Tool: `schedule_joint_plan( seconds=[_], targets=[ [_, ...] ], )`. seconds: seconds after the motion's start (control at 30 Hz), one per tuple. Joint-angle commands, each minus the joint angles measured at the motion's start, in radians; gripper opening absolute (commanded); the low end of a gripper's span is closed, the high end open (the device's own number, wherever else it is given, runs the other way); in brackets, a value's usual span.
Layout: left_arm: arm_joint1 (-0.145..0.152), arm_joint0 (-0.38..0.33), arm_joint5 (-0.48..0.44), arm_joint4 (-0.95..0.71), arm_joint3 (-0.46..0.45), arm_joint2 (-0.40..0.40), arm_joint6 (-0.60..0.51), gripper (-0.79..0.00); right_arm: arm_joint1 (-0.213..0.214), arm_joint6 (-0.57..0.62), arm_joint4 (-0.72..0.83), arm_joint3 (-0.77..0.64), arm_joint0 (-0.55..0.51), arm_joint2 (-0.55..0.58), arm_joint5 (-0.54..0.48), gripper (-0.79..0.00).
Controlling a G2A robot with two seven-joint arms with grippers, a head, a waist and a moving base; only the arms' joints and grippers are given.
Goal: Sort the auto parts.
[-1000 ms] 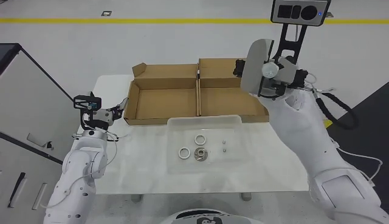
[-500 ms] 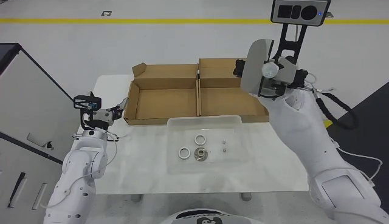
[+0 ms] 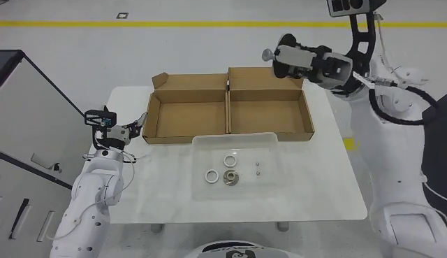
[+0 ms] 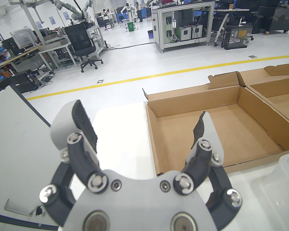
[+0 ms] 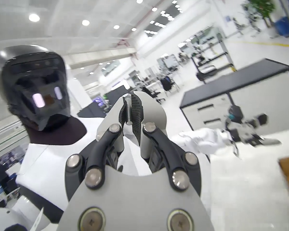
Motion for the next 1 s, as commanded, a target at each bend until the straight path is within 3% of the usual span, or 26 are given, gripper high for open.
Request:
schedule_joint_plan(
  seconds=[0.0,0.1,0.23,0.5,0.7,0.97],
  targets=[
    [0.000,0.000,0.000,0.000,0.000,0.000,0.000,0.000,0.010,0.048,-0.066,0.005,0.031,0.027,0.075,-0.785],
    [0.000,0.000,0.000,0.000,0.000,0.000,0.000,0.000,0.022,0.128,-0.197,0.025,0.117,0.011,0.156,-0.785],
    [0.000,0.000,0.000,0.000,0.000,0.000,0.000,0.000,0.027,0.228,-0.389,0.078,0.250,-0.098,0.226,-0.785],
    [0.000,0.000,0.000,0.000,0.000,0.000,0.000,0.000,0.019,0.359,-0.729,0.241,0.459,-0.335,0.236,-0.785],
    [0.000,0.000,0.000,0.000,0.000,0.000,0.000,0.000,0.017,0.401,-0.931,0.358,0.529,-0.454,0.250,-0.785],
    [0.000,0.000,0.000,0.000,0.000,0.000,0.000,0.000,0.029,0.401,-1.040,0.498,0.567,-0.582,0.282,-0.785]
  ],
)
